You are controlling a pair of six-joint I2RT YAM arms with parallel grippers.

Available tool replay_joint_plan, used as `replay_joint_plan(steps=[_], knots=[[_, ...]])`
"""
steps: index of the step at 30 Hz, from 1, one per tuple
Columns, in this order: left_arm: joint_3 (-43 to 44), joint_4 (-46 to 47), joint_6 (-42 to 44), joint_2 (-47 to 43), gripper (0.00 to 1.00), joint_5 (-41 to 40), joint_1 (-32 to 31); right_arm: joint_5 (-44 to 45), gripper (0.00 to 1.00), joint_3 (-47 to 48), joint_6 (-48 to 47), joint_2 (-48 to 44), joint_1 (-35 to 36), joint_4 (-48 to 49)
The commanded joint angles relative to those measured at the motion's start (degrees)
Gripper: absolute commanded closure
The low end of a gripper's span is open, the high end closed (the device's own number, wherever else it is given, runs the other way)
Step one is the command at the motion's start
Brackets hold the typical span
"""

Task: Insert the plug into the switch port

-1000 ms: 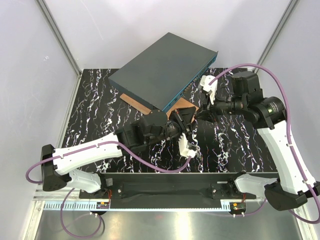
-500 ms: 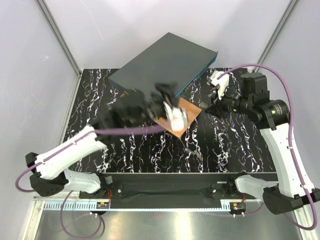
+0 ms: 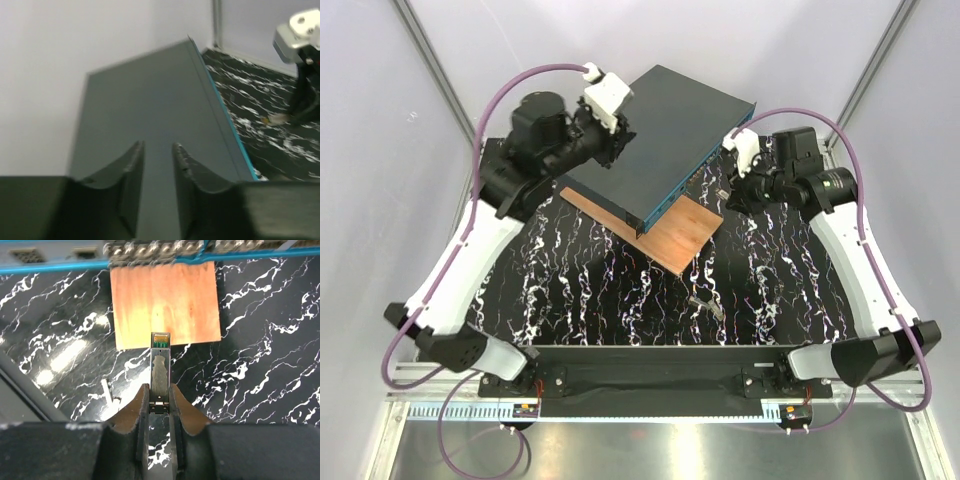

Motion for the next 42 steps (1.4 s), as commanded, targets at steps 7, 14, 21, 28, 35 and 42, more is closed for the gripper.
replay_joint_plan(steps=[7,14,21,28,35,42], knots=[[2.08,-6.28,-9.47,7.4,0.96,7.77,2.0,2.35,1.0,7.65,3.55,6.1,-0.28,6.78],[3.14,-5.94,-10.7,9.61,1.0,7.68,2.35,1.83,1.0,12.05,6.81,10.59,0.16,4.76],[3.05,-4.97,-11.4,9.7,1.0,7.68,2.44,1.91,1.0,12.58,7.69,11.56,0.51,3.8],[2.7,-4.27,-12.02,10.05,1.0,7.68,2.53,1.91,1.0,12.76,8.48,11.65,0.86,2.3],[2.52,-4.09,-12.19,10.22,1.0,7.51,2.79,0.51,1.0,12.49,8.31,11.56,1.65,1.87],[0.94,-1.54,-13.86,9.34,1.0,7.86,3.23,0.15,1.0,13.45,8.57,12.7,2.89,1.77]])
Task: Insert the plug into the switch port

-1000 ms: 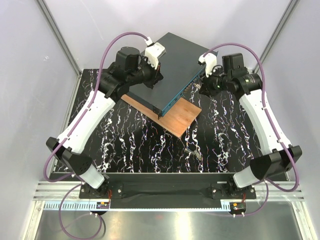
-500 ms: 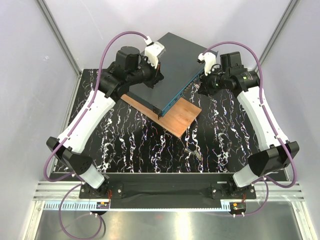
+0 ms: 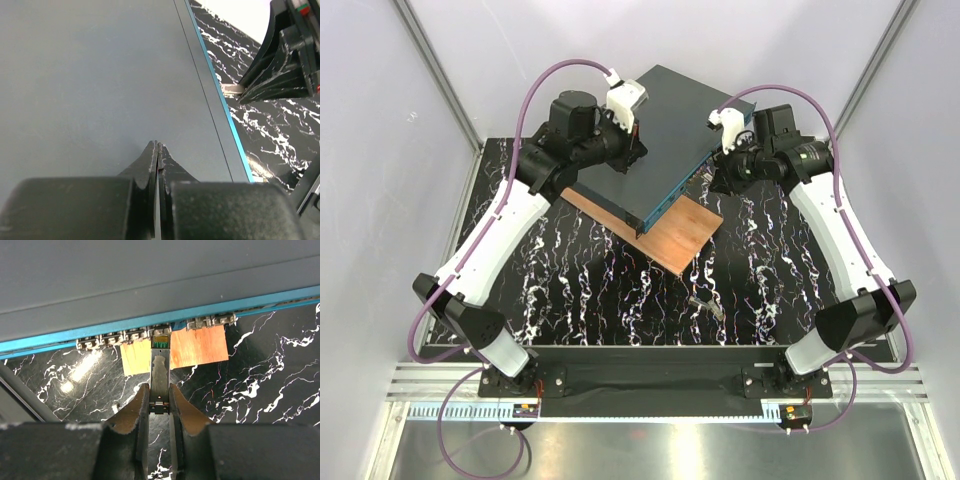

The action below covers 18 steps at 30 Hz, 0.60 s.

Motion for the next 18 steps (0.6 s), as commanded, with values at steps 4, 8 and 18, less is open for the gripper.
replay_joint_plan(steps=[4,8,18], knots=[[-0.16,4.56,-2.02,-0.82,1.0,1.72,0.61,-1.31,1.0,3.08,0.27,0.75,0.88,0.37],[-0.16,4.91,-2.02,-0.73,1.0,2.24,0.61,-0.87,1.0,3.34,0.35,0.84,0.88,1.16],[-0.25,5.17,-3.69,-0.64,1.0,2.68,0.61,1.68,1.0,4.83,0.0,1.45,0.96,1.43]])
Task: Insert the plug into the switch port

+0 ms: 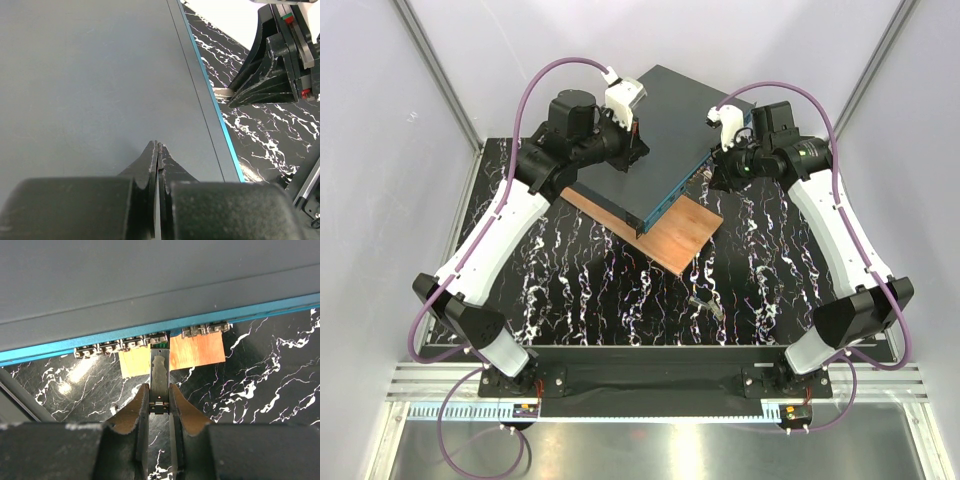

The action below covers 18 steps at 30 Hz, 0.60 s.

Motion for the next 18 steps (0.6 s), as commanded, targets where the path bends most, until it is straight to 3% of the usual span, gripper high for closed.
replay_joint_plan(steps=[1,18], knots=[[-0.27,3.91,-1.02,-0.64,1.0,1.64,0.37,0.65,1.0,2.98,-0.02,0.07,0.77,2.0],[0.08,4.0,-1.37,-0.12,1.0,2.25,0.45,-3.83,1.0,1.49,-1.25,1.13,1.03,1.03]])
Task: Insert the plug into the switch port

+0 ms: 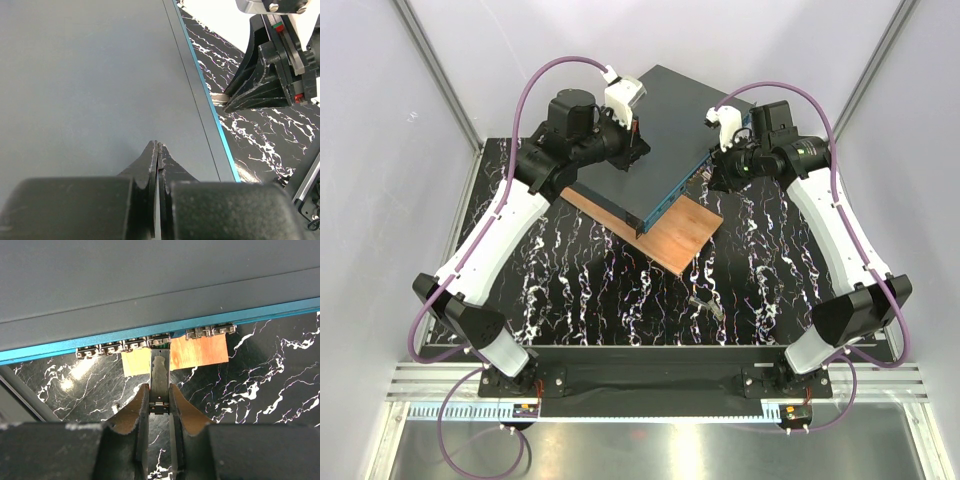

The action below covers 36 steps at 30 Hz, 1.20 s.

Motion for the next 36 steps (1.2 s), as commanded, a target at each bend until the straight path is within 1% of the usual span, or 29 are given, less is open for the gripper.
replay_joint_plan(steps=[1,8,17,28,36], knots=[[0.17,3.17,-0.61,-0.14,1.0,1.64,0.37,-2.8,1.0,0.48,-0.94,0.34,0.88,2.12],[0.08,3.08,-0.52,-0.14,1.0,1.73,0.37,-2.63,1.0,0.56,-1.91,-0.1,0.97,3.53],[-0.18,3.17,-0.52,-0.14,1.0,1.73,0.45,-4.91,1.0,3.81,-4.28,2.1,1.76,1.51],[-0.97,3.16,-0.7,-0.32,1.0,1.99,0.54,-4.38,1.0,8.47,-3.14,3.24,2.02,0.99],[-1.24,3.26,-0.7,-0.49,1.0,2.08,0.81,-5.7,1.0,7.86,-2.18,2.81,2.02,3.35]])
